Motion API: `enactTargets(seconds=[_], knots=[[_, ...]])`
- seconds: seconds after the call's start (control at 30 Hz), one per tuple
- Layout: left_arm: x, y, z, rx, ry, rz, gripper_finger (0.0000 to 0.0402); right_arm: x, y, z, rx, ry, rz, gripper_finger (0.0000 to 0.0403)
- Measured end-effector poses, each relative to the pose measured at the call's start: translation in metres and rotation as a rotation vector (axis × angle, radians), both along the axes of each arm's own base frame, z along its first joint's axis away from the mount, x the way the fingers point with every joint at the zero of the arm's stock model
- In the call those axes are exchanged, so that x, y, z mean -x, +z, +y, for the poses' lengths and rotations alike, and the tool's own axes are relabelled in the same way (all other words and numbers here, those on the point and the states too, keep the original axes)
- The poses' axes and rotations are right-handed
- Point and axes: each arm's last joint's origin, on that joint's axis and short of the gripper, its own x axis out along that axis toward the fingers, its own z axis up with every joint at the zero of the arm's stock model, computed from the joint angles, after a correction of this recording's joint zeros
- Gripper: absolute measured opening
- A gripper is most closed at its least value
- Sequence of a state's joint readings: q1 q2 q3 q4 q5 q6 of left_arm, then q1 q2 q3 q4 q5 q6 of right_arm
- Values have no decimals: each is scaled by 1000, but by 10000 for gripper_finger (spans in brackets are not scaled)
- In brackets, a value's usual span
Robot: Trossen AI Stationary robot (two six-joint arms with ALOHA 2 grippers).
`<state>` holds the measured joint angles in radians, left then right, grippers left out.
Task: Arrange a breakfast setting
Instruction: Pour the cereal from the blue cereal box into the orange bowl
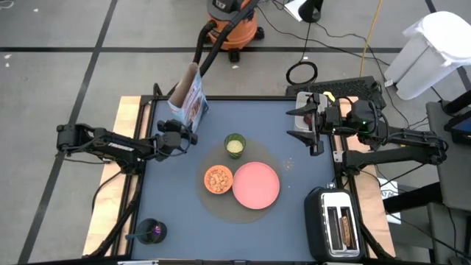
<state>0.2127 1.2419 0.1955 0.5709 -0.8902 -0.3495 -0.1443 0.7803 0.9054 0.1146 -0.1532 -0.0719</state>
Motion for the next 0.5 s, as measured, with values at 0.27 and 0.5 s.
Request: enactTargets(seconds=[0.27,0.5], knots=[[0,0,0,-6,-4,11,278,0,0,0,0,0,0,274],[-1,2,0,-19,-8,-5,278,0,0,0,0,0,0,274]])
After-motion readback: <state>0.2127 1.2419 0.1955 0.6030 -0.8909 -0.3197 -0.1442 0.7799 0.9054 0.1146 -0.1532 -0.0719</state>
